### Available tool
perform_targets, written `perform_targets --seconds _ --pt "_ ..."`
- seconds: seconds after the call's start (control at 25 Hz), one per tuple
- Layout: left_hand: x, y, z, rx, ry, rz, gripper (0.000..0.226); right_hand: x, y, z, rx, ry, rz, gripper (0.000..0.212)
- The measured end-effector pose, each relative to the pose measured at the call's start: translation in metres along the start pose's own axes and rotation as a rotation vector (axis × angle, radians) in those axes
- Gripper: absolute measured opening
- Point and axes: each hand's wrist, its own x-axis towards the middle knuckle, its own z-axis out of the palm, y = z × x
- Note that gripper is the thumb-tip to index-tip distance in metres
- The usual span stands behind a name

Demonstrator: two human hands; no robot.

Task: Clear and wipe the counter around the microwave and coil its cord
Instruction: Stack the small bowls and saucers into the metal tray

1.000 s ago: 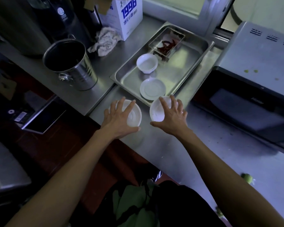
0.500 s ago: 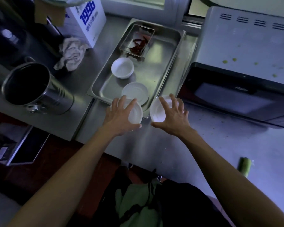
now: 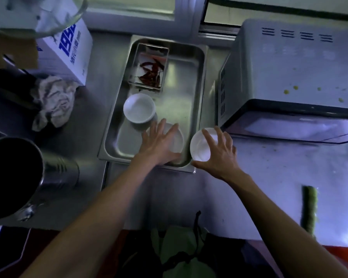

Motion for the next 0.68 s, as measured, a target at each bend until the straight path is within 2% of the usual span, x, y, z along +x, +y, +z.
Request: perform_targets --seconds 0.28,0.68 --pt "0.032 -0.009 0.016 0.048 -0.046 0.108 0.111 0.003 -0.007 0.013 0.037 0.022 0.164 0.114" --pt "0.04 -0.008 0.033 0.05 -0.072 0.097 0.116 0.012 -0.011 0.012 0.137 0.034 0.191 0.114"
